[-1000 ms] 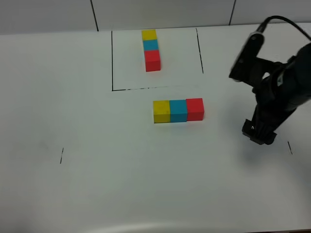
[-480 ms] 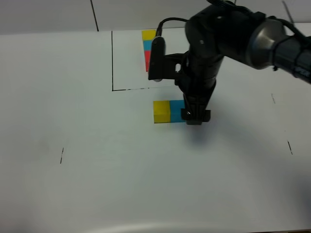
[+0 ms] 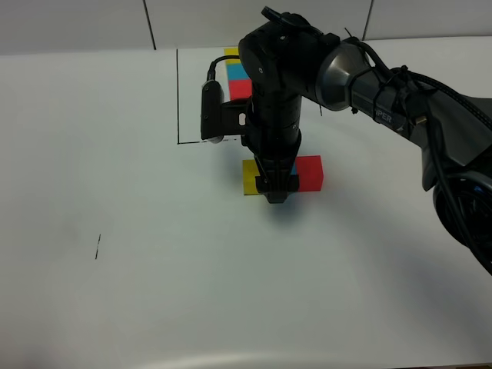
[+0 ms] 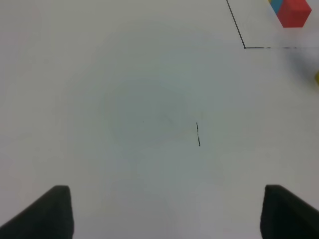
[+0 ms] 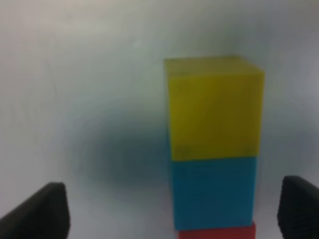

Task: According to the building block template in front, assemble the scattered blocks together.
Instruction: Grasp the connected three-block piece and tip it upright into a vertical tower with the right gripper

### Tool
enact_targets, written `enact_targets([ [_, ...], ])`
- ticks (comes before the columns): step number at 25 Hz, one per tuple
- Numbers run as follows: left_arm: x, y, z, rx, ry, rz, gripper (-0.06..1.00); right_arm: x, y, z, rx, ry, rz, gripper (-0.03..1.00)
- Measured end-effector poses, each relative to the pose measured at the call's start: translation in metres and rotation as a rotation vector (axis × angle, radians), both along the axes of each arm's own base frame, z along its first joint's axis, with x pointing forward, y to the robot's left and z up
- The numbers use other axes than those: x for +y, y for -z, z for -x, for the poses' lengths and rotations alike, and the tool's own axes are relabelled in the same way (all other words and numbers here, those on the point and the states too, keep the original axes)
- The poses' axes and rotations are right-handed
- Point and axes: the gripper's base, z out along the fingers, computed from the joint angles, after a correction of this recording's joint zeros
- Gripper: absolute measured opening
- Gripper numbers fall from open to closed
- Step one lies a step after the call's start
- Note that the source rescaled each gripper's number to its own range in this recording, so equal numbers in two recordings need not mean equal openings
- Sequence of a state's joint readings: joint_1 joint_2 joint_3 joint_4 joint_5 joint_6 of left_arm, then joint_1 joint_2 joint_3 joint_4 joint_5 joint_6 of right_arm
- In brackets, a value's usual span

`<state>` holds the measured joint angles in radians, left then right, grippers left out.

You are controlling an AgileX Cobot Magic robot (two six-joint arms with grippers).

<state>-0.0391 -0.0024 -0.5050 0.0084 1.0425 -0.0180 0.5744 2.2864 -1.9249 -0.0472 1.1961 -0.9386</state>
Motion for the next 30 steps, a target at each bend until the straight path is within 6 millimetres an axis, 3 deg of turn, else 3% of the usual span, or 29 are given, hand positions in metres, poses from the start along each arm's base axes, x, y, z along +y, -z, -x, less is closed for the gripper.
enact_targets([
  [18, 0.0, 0.0, 0.0, 0.0, 0.0, 0.0, 0.63, -0.021, 0.024, -0.023, -0.033, -0.004, 0.011, 0.74],
  [25, 0.0, 0.0, 0.0, 0.0, 0.0, 0.0, 0.63, -0.019, 0.029, -0.024, -0.027, -0.018, 0.005, 0.74],
  [30, 0.0, 0.0, 0.0, 0.0, 0.0, 0.0, 0.63, -0.019, 0.043, -0.025, -0.002, -0.019, 0.017, 0.74],
])
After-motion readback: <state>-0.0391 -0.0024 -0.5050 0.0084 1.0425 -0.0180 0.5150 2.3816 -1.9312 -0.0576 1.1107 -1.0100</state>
